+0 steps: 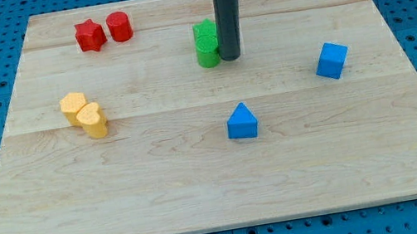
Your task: Push blue cube into blue triangle
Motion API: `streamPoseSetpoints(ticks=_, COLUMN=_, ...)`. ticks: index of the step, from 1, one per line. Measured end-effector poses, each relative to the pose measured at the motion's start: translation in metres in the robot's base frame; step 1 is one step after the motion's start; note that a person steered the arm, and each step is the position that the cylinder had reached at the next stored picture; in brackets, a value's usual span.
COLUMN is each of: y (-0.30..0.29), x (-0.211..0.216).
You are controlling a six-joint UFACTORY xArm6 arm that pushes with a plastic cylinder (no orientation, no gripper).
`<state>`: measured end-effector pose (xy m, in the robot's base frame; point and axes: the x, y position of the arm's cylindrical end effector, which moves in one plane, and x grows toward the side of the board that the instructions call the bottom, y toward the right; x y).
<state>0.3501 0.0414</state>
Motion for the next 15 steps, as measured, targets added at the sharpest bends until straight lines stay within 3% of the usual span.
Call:
streamPoseSetpoints(ticks=1, y=0.035, x=0.002)
streamPoseSetpoints(ticks=2, y=0.131, x=-0.003)
streamPoseSetpoints(ticks=3, y=0.184, x=0.05)
streamPoseSetpoints(ticks=5, y=0.108, x=0.062)
streamPoseSetpoints(ticks=7, y=0.078, x=0.034)
streamPoseSetpoints(ticks=9, y=0.053, x=0.058)
streamPoseSetpoints(ticks=11, y=0.038, x=0.036)
streamPoseSetpoints(ticks=15, y=0.031, x=0.11)
